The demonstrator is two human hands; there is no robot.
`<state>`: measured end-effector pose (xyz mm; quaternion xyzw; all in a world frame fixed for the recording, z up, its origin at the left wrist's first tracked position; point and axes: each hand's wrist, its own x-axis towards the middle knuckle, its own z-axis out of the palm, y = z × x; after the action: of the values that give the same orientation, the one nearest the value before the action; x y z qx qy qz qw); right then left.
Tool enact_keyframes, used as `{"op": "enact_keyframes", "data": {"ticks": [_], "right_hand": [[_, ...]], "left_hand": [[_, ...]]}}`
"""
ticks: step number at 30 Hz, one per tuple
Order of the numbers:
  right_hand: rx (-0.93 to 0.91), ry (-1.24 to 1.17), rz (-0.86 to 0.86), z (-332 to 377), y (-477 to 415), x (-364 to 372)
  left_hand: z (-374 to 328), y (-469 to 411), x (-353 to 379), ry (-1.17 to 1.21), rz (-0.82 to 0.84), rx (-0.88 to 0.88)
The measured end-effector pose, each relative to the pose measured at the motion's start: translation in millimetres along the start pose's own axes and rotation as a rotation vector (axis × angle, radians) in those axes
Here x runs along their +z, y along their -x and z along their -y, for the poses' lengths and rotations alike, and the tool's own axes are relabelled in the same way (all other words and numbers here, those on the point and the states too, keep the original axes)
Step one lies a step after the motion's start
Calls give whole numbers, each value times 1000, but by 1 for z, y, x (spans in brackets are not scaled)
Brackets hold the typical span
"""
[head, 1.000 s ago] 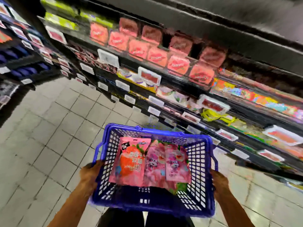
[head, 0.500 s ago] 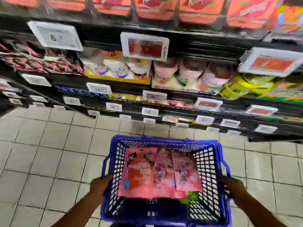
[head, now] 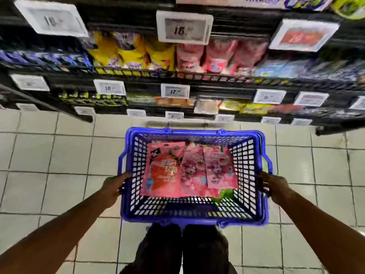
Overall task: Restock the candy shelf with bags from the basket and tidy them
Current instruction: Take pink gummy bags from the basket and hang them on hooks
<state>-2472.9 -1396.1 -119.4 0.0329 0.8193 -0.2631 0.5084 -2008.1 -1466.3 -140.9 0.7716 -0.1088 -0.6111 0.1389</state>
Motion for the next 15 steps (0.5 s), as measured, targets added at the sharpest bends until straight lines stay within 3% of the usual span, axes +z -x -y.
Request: {"op": "enact_keyframes", "data": {"ticks": [13,15], "right_hand": [[66,44,-109,-6,-37,26],[48,214,-201,-8,-35,32]], "left_hand": [[1,-50,6,-67,14,56],[0,-49,12,-213,-78,99]]}}
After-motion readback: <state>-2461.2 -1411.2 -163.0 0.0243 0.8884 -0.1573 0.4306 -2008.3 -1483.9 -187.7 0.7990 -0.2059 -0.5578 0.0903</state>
